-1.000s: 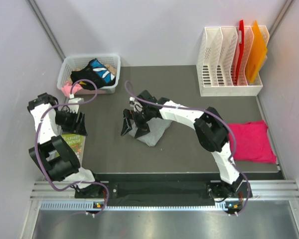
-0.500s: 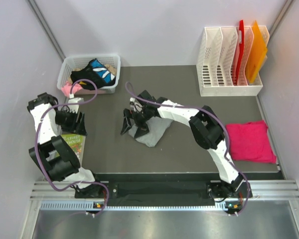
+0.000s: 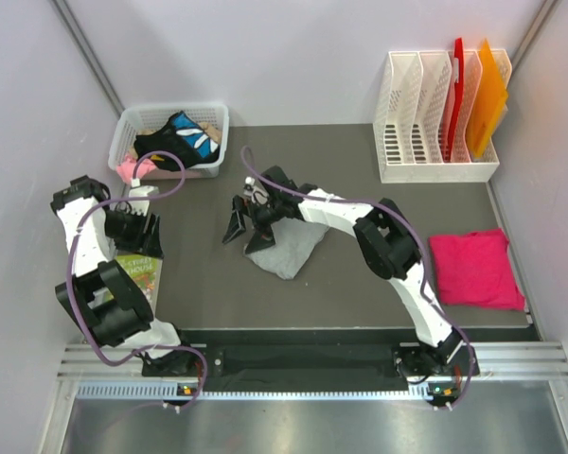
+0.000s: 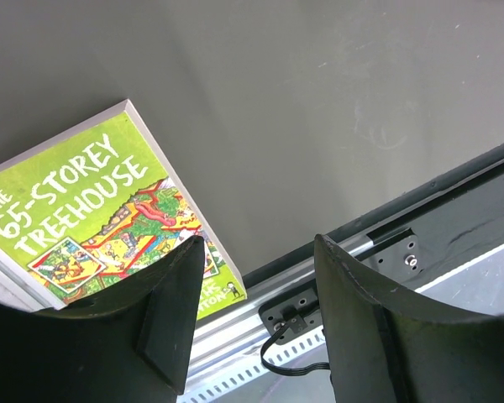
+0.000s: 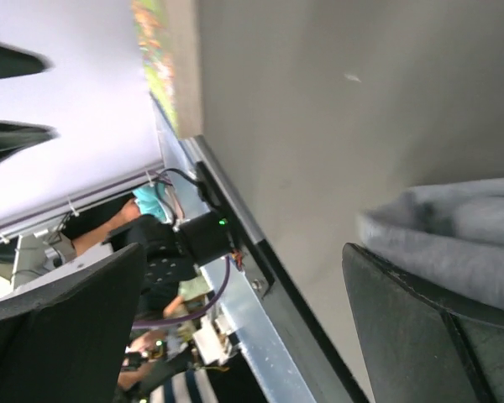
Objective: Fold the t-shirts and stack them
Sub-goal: Smooth out wrinkles on the folded tshirt
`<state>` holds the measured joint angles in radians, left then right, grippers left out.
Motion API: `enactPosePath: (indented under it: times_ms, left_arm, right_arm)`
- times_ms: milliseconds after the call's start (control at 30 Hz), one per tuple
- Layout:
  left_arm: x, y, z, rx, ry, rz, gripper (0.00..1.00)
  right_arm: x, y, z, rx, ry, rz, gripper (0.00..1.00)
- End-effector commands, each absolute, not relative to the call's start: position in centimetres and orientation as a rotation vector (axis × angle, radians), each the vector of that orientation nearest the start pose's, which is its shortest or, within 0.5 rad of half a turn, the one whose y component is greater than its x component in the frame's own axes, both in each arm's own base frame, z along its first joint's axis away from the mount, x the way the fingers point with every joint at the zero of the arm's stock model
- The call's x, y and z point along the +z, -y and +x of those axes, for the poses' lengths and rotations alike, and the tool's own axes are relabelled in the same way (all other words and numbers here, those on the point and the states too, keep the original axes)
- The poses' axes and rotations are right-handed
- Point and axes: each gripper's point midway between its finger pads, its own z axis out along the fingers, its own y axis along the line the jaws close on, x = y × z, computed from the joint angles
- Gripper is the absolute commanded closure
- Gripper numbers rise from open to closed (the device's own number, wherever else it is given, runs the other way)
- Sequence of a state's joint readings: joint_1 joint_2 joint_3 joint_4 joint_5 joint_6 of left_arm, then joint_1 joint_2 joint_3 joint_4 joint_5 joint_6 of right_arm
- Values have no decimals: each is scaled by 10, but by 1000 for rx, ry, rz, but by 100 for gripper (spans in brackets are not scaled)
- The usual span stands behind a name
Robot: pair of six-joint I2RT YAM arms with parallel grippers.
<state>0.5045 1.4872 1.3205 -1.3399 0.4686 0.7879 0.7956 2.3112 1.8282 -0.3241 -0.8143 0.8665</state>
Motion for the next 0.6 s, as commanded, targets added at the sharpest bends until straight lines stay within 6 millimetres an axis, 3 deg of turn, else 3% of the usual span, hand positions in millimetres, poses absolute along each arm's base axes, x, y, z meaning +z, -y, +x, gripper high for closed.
enactPosePath:
  times_ms: [0,67,167,267,300,367,400,500,567]
  left_arm:
    - [167,-50,199,-579,-2801,402,40]
    - [167,-50,199,-578,-2800,405,40]
    - [168,-50,198,-573,-2800,398,40]
    - [168,-49,197,-570,-2799,403,40]
    - [167,-49,197,-571,-2800,404,40]
    - [167,-49,195,-568,-2802,406,40]
    - [167,-49,195,-568,-2799,413,40]
    - [167,-49,195,-565,-2798,412,40]
    - [168,-49,196,-562,-2793,410,40]
  right_arm:
    - [73,-491,273,1683,-2794,-317,0]
    - [68,-491,276,1689,-2794,-312,0]
    - [75,-496,278,1727,-2765,-346,0]
    - [103,-499,280,1777,-2699,-406,0]
    - [125,-501,281,1813,-2644,-451,0]
    - [150,-500,284,1837,-2583,-492,0]
    - [170,-496,285,1854,-2537,-517,0]
    - [203,-479,296,1854,-2457,-522,0]
    - [204,-460,312,1827,-2450,-470,0]
